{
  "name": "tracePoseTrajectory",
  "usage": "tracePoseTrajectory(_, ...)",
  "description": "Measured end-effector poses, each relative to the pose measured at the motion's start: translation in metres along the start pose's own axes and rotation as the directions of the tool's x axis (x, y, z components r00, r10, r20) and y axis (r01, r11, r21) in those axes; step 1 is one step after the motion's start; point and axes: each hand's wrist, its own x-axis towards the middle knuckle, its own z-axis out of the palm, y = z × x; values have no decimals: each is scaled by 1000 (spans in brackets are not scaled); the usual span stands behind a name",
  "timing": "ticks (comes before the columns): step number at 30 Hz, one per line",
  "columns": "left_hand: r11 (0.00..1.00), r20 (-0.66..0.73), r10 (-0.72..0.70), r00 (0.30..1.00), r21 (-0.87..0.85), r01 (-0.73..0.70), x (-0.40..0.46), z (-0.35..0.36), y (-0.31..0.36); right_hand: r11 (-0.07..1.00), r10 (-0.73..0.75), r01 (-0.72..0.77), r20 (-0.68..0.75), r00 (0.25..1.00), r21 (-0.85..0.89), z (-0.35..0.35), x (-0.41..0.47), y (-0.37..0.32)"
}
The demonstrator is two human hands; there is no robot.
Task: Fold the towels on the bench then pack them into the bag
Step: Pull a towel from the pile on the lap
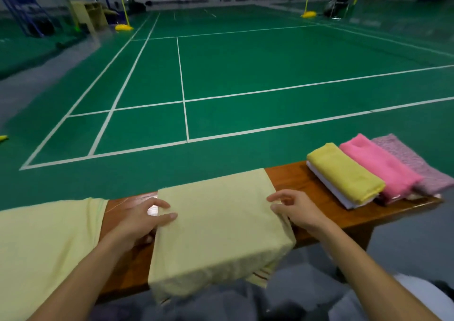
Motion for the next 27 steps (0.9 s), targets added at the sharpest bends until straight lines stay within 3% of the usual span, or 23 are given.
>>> tracePoseTrajectory(2, 998, 65, 7, 998, 62, -11, -10, -6, 6, 999, -47, 47, 5, 999, -1, -2, -8, -2)
tracePoseTrajectory(5, 977, 21, 137, 990, 161, -139, -20, -15, 17, 992, -129, 129, -69, 989, -4, -5, -21, -5)
tracePoseTrajectory(12, 956, -106, 287, 952, -25, -291, -61, -43, 39, 957, -290, 290, -152, 945, -22, -20, -39, -24)
tracePoseTrajectory(17, 948, -108, 306, 946, -52, -313, -75, -59, 50, 935, -353, 354, -100, 930, -16, -24, -46, -45)
tracePoseTrajectory(23, 896, -139, 300, 944, -298, -328, -87, -71, 66, 943, -319, 319, -16, 948, 91, -28, -48, -88)
tracePoseTrajectory(27, 886, -153, 314, 937, -309, -347, -97, -84, 74, 941, -330, 335, 100, 939, -36, -38, -54, -123)
